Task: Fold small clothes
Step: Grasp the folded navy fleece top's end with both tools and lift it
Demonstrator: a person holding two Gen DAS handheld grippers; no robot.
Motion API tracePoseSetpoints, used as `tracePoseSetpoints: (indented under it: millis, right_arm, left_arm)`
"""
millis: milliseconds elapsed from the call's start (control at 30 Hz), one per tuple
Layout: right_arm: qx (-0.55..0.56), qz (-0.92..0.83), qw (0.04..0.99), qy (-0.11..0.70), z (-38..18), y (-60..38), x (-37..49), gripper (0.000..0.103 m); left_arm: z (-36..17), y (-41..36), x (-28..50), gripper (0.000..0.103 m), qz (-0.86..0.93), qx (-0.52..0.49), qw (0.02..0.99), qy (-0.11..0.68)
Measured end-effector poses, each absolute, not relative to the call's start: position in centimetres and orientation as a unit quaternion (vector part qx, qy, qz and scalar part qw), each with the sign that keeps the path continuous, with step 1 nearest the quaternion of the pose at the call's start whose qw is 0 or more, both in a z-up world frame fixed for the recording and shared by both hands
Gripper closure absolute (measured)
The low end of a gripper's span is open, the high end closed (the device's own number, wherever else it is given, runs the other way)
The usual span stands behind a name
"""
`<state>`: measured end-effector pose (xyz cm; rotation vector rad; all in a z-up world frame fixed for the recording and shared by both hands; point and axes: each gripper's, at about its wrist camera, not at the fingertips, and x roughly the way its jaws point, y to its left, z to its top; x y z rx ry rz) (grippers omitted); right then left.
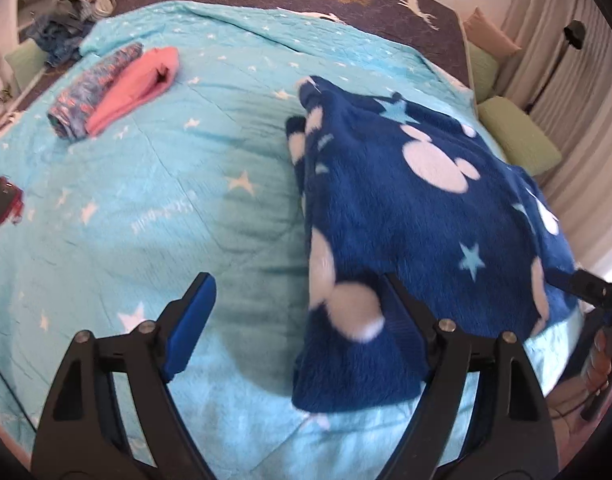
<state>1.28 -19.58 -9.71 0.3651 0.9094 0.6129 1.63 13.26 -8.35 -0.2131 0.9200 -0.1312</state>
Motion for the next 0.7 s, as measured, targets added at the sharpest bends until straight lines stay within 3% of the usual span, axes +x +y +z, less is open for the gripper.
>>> tracePoseSetpoints:
  millis: [267,433,567,633,700]
  right_arm:
    - [0.213,0.273,0.797,0.494,-14.5,-18.6,3.2,0.035]
    - [0.23,0.267,0.797,0.491,-13.2,-19.0,2.9,0.036]
    - [0.208,0.317,0.805,0.457,-11.0,-18.0,1.9,0.036]
    - [0.18,0.316,0.8,0.477,-12.0,-16.8,2.6,0.035]
    - [0.178,0.298,0.796,0.495,-13.8,-17.1,3.1,0.034]
  left_arm:
    - [-10.8,14.3,0.8,0.02,-0.119,-0.152,0.863,0.468]
    - [-10.6,14.0,0.8,0.02,-0.124,-0.15,0.862,0.467]
    - [-10.4,13.7,1.1,0.029,-0.152,-0.166,0.853,0.47]
    - [-10.5,13.3,1.3,0.038,-0.159,-0.162,0.853,0.471]
    - [-10.5,12.7,1.6,0.072,-0.181,-0.164,0.849,0.469]
